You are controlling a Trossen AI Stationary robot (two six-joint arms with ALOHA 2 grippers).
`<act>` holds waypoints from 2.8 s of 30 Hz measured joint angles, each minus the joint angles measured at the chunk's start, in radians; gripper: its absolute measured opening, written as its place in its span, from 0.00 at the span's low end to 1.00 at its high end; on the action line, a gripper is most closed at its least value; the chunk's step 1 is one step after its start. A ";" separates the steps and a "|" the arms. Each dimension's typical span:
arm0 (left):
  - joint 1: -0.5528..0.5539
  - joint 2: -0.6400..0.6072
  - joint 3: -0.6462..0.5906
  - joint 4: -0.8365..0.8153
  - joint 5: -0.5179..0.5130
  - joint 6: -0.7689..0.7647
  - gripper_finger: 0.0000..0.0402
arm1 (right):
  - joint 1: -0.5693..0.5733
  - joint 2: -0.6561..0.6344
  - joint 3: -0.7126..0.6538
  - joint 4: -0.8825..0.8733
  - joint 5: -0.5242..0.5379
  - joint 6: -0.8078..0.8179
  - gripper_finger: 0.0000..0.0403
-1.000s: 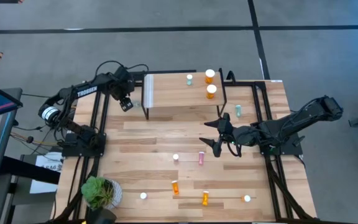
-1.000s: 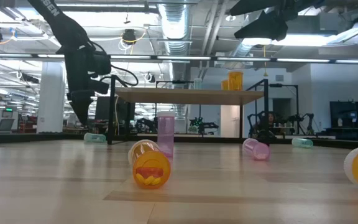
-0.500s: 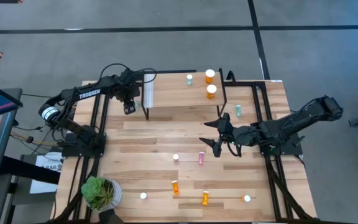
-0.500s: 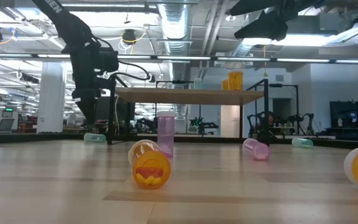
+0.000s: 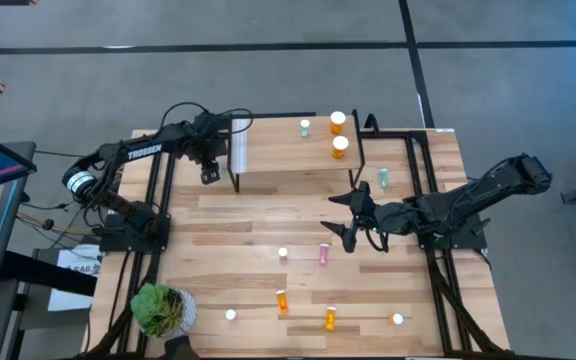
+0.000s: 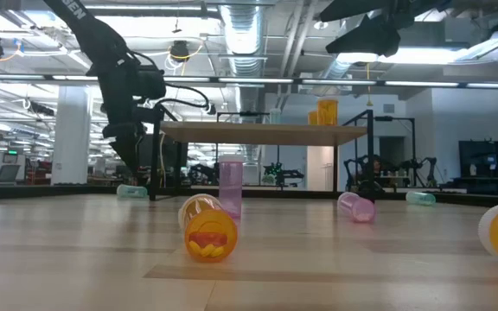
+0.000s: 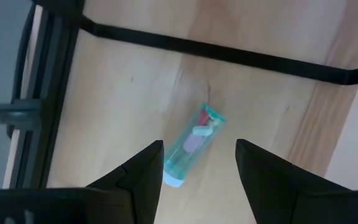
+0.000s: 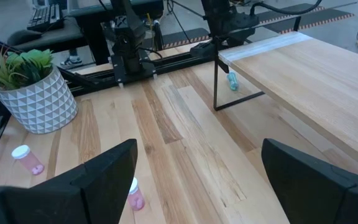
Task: Pick and place medicine bottles onto shelf by color
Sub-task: Put the left small blue pill bottle on the shelf aligned with the other small blue pill bottle
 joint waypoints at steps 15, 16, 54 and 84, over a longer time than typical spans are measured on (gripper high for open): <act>-0.015 0.000 -0.043 0.064 0.005 0.023 0.51 | 0.000 0.000 0.000 0.000 0.000 -0.002 0.90; -0.018 0.000 -0.043 0.064 0.005 0.029 0.52 | 0.000 0.000 0.000 0.000 0.000 -0.002 0.90; -0.018 0.223 -0.006 0.070 -0.074 -0.067 0.40 | 0.000 0.000 0.000 -0.008 0.000 0.001 0.90; -0.010 0.225 0.154 -0.313 -0.207 -0.304 0.19 | 0.000 0.000 0.000 -0.007 0.000 -0.001 0.90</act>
